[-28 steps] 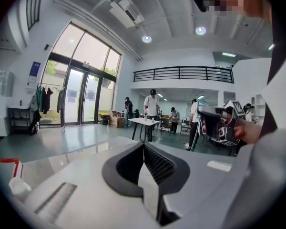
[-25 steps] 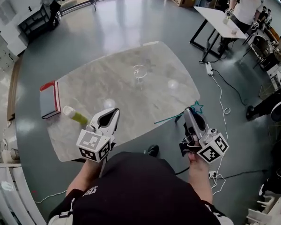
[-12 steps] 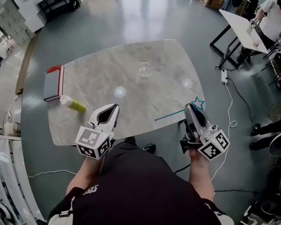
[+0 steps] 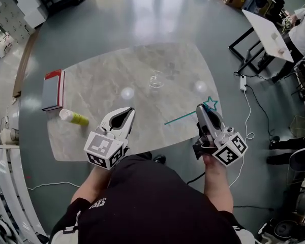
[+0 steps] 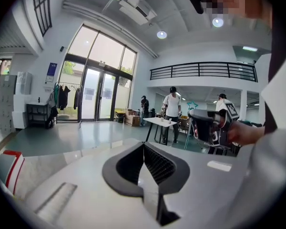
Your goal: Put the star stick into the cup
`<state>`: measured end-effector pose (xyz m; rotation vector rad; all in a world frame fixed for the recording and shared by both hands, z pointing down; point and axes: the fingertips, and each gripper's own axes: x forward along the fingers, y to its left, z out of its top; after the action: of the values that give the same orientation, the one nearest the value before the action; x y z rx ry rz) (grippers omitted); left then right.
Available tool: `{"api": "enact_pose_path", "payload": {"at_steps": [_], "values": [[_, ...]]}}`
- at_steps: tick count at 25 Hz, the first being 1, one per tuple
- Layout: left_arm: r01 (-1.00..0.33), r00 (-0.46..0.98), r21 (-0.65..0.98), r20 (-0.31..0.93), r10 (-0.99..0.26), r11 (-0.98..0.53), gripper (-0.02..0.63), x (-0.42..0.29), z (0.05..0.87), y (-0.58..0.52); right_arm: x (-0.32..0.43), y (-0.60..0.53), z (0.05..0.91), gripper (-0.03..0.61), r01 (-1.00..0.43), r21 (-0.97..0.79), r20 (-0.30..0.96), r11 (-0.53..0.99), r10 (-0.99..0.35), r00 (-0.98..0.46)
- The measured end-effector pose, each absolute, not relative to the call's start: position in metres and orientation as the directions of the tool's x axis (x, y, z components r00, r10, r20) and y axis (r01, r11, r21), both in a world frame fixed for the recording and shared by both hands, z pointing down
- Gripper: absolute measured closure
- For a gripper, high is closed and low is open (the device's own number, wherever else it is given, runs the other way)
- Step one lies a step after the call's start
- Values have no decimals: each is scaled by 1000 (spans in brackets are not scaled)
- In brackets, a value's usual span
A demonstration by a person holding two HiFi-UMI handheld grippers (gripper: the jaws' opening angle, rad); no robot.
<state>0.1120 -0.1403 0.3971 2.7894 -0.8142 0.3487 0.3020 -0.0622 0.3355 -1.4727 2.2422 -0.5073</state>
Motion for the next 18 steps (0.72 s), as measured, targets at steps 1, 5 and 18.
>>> {"api": "enact_pose_path", "payload": {"at_steps": [1, 5, 18], "values": [[-550, 820, 139, 275, -501, -824, 611, 115, 395, -146, 304, -70, 336, 558, -774, -508, -132, 378, -922, -364], [-550, 820, 129, 274, -503, -825, 611, 124, 394, -170, 310, -100, 337, 558, -774, -506, -118, 380, -920, -375], [-543, 829, 140, 246, -503, -828, 611, 134, 398, -234, 310, -201, 343, 558, -789, -463, -65, 405, -903, -425]]}}
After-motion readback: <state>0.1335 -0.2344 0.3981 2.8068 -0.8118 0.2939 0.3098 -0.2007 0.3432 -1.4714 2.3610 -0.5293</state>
